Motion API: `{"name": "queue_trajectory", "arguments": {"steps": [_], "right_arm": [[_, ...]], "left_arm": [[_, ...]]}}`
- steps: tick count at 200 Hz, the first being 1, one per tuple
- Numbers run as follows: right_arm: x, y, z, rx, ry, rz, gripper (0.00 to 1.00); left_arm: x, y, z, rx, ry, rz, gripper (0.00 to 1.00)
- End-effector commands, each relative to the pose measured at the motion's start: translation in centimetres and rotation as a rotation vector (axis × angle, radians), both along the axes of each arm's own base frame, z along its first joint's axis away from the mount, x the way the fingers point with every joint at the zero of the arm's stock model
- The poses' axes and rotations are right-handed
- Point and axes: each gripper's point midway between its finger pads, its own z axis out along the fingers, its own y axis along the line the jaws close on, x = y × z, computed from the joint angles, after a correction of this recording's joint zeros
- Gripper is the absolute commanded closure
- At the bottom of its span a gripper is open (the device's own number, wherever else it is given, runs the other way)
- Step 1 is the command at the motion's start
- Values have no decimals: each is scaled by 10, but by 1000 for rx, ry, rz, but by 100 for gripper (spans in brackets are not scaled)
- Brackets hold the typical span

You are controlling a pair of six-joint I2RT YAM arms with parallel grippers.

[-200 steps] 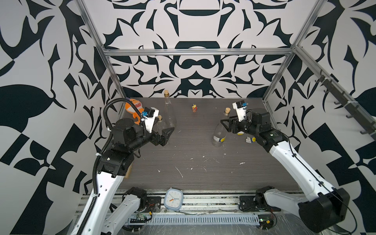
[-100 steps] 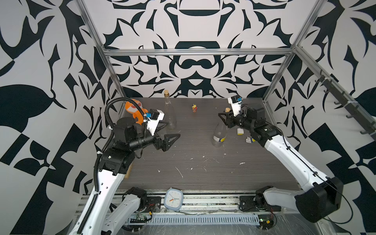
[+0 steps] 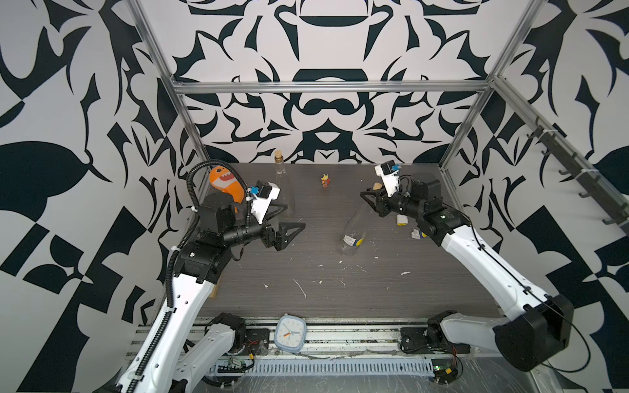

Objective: Remove the label from the bottle
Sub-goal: Pick up the bottle from the center of the board.

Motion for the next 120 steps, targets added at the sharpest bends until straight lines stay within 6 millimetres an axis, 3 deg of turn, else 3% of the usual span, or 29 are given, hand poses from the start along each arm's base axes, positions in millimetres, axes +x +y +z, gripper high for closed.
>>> {"name": "queue_trajectory", "arguments": {"steps": [1, 80, 120], "right_arm": [[-43, 28, 69, 137, -208, 257, 100], [-130, 74, 104, 216, -323, 685, 100], [-163, 81, 115, 227, -365, 803, 100]], "left_arm": [[-8, -13, -4, -22, 7, -81, 1], [-28, -84, -32, 31, -13, -255, 1], [-33, -101, -37, 39, -13, -318, 1]]}}
